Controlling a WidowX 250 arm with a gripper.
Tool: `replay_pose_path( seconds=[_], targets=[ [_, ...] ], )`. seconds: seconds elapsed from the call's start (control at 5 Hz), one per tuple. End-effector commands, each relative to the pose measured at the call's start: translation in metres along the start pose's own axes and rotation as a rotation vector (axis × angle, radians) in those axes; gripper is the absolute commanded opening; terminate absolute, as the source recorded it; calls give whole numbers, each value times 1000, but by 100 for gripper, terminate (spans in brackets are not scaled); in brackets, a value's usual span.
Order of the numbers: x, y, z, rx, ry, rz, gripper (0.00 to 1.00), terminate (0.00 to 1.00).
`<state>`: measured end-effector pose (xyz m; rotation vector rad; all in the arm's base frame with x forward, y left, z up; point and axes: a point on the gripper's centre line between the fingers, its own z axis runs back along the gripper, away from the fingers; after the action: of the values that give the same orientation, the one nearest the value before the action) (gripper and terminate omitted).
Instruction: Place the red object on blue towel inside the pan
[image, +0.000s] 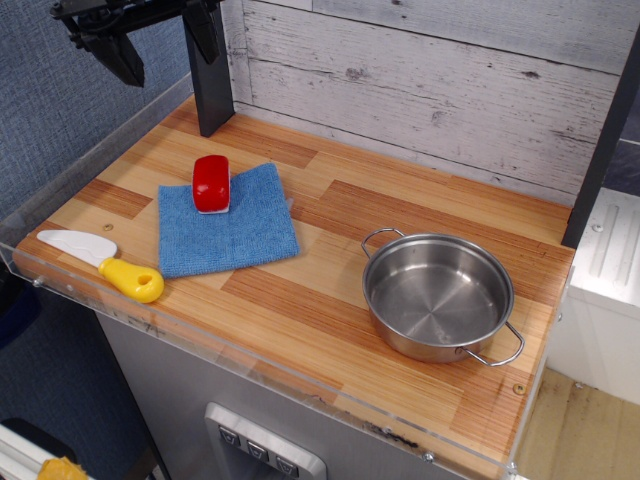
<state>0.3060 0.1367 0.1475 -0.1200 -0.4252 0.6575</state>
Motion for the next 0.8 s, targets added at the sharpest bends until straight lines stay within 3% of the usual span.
replay_pose_path(
  seconds=[0.0, 0.2, 0.6],
  targets=[
    [0, 0, 0, 0, 0, 0, 100, 0],
    [-4, 3, -11, 6, 24, 0, 100, 0],
    [-16, 13, -36, 100, 59, -23, 100, 0]
  ],
)
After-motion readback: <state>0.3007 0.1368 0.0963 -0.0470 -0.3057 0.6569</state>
